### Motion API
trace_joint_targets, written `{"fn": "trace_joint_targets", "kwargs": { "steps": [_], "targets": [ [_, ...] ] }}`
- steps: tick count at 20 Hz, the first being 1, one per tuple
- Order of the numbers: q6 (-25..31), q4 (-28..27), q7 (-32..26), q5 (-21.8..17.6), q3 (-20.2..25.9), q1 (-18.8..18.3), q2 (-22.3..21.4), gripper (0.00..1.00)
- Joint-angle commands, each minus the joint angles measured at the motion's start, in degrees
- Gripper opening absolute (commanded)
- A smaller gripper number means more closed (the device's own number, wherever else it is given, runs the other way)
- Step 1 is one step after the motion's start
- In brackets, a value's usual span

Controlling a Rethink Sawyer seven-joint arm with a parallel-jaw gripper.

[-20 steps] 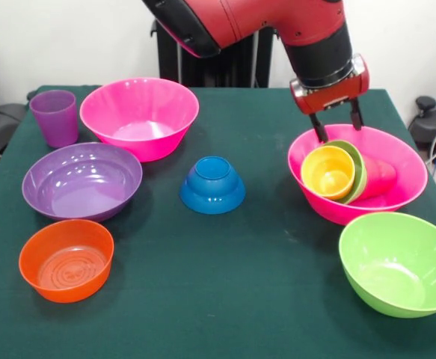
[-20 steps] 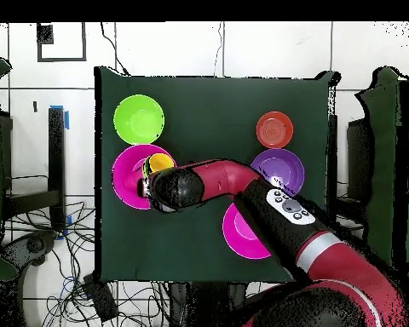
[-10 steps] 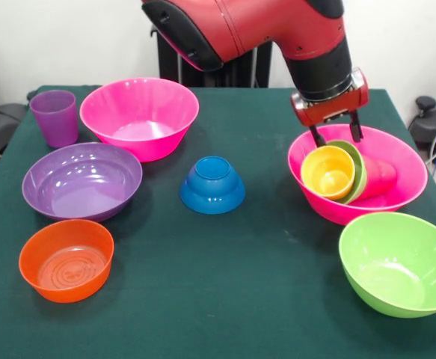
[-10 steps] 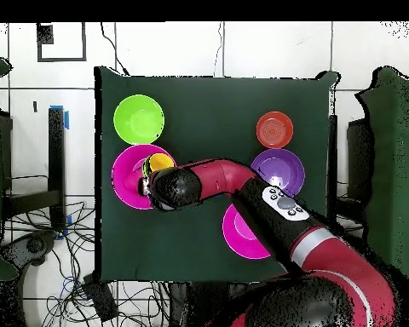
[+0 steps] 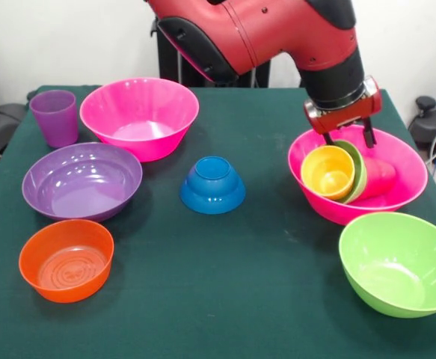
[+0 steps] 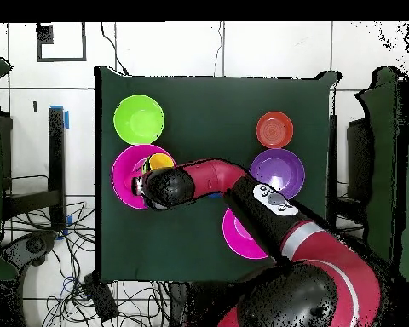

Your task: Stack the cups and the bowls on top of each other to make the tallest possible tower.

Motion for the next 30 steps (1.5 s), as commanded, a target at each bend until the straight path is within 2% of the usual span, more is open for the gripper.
{"fn": "trace_joint_targets", "kwargs": {
  "steps": [1,4,5,14,16,18,20,24,27,30],
  "targets": [
    [-4.2,-4.9,2.1,-1.5,-3.3,2.5,3.8,1.0],
    [-5.4,-4.9,2.5,-2.0,-3.8,3.2,3.6,1.0],
    [-5.7,-4.6,3.0,-1.6,-4.2,3.3,3.5,0.0],
    [-5.0,-4.6,3.5,0.2,-5.2,4.0,2.6,0.0],
    [-4.6,-4.8,3.1,-0.4,-5.7,4.5,1.9,0.0],
    [-2.5,-4.7,4.9,-0.3,-8.1,6.3,-0.8,0.0],
    [1.1,-4.6,6.1,0.3,-10.3,8.3,-4.0,0.0],
    [13.2,-6.0,9.2,3.2,-16.0,15.2,-11.6,0.0],
    [19.1,-8.2,10.9,4.6,-19.3,19.2,-13.6,0.0],
    [22.0,-10.1,13.2,4.5,-22.5,22.7,-14.1,0.0]
  ]
}}
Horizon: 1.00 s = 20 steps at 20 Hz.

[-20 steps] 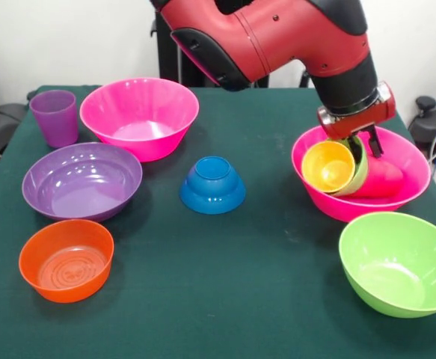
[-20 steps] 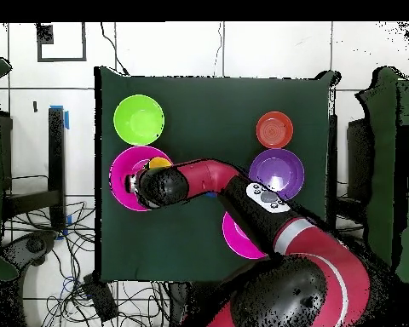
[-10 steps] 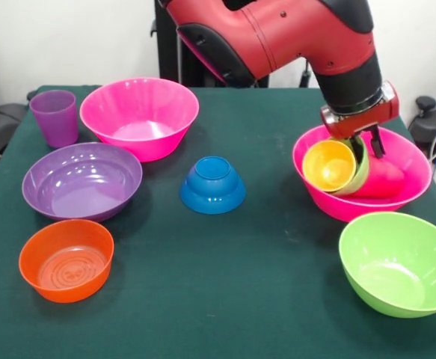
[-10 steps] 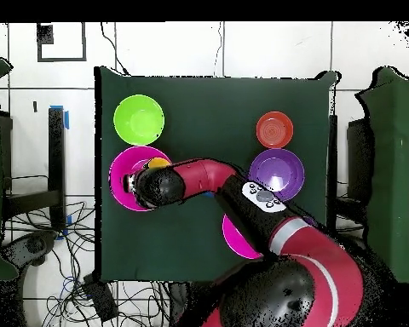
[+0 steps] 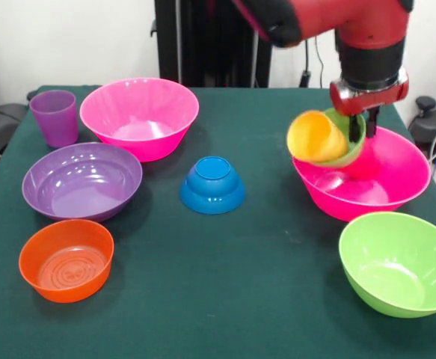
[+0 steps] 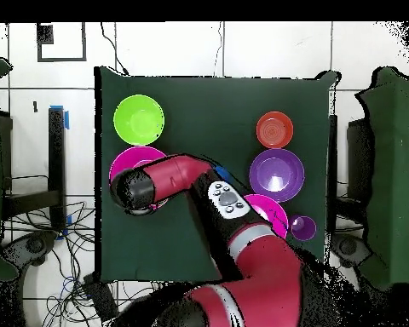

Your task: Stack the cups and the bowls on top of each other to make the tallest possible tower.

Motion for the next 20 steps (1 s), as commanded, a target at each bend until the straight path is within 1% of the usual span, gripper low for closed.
{"fn": "trace_joint_targets", "kwargs": {
  "steps": [1,4,6,13,16,18,19,20],
  "targets": [
    [14.8,-7.7,13.4,1.1,-11.4,7.3,-5.0,0.0],
    [15.4,-9.3,15.2,1.1,-13.7,9.6,-4.4,0.0],
    [13.6,-9.8,16.0,1.2,-14.6,10.5,-3.7,0.0],
    [5.7,-11.0,19.1,0.4,-18.3,13.3,-1.4,0.0],
    [3.6,-10.7,19.6,-0.2,-19.5,14.3,-1.8,0.0],
    [1.0,-11.1,20.8,-0.8,-20.7,15.1,-1.8,0.0],
    [-1.9,-11.2,22.7,-1.5,-22.0,16.0,-1.8,0.0],
    [-3.1,-11.1,23.1,-1.6,-22.6,16.3,-1.7,0.0]
  ]
}}
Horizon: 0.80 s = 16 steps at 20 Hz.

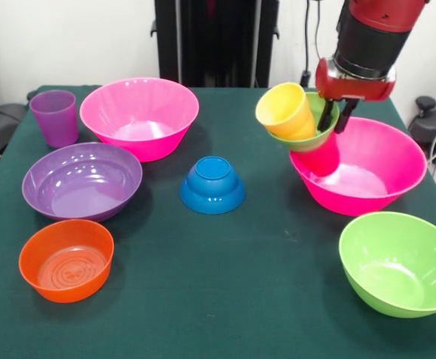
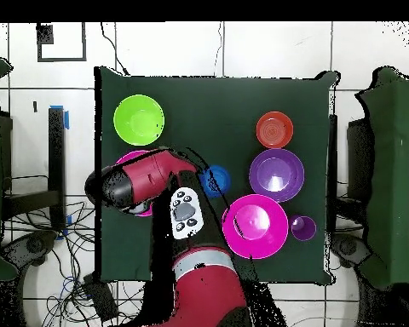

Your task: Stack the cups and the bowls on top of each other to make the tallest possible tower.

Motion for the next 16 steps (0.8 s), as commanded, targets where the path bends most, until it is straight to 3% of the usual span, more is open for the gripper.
{"fn": "trace_joint_targets", "kwargs": {
  "steps": [1,10,16],
  "targets": [
    [-8.7,-3.6,13.9,-1.5,-5.2,2.4,1.3,0.0],
    [-9.2,-4.1,15.9,-0.1,-11.0,6.9,1.5,0.0],
    [-3.0,-5.5,13.7,2.1,-12.6,8.4,1.6,0.0]
  ]
}}
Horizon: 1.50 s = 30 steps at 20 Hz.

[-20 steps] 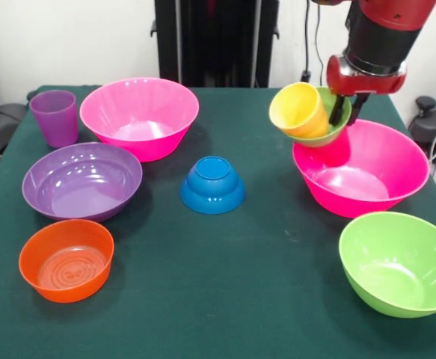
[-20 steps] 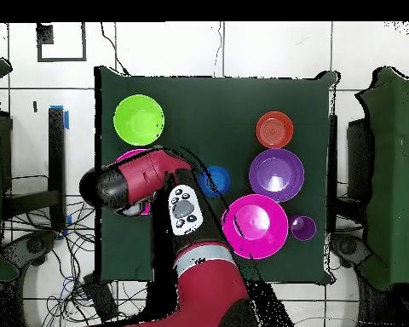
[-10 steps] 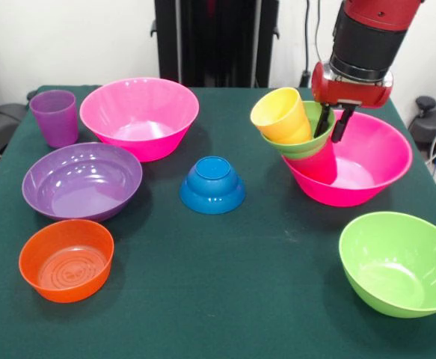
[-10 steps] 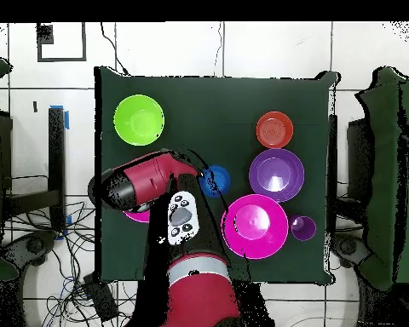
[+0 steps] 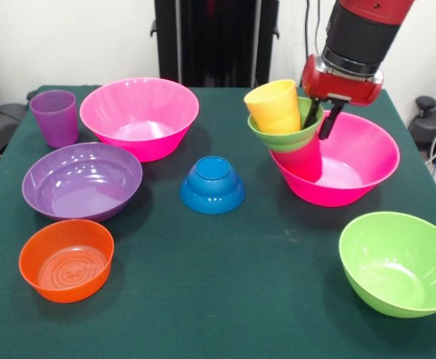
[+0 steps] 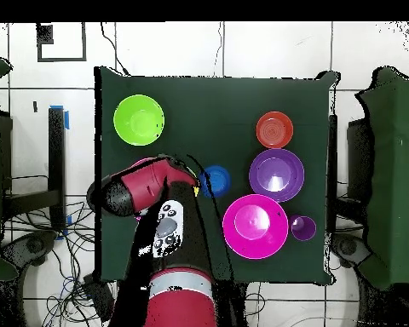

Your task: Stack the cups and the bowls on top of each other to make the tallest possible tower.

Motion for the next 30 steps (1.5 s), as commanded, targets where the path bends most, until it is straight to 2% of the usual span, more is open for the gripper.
{"fn": "trace_joint_targets", "kwargs": {
  "steps": [1,4,8,16,18,21,30],
  "targets": [
    [4.9,-5.1,9.6,2.0,-2.6,2.0,2.0,0.0],
    [4.9,-6.1,8.7,1.9,-3.6,2.5,3.2,0.0],
    [3.6,-7.9,5.9,-0.9,-5.6,2.5,5.7,0.0],
    [-3.6,-8.4,3.3,-3.3,-7.3,-0.1,10.3,0.0],
    [-3.0,-7.2,1.7,-2.5,-6.6,-0.9,9.2,0.0],
    [1.8,-5.7,0.2,-0.3,-5.5,-0.7,5.5,0.0],
    [9.8,-6.1,2.4,4.1,-4.4,1.6,2.5,0.0]
  ]
}}
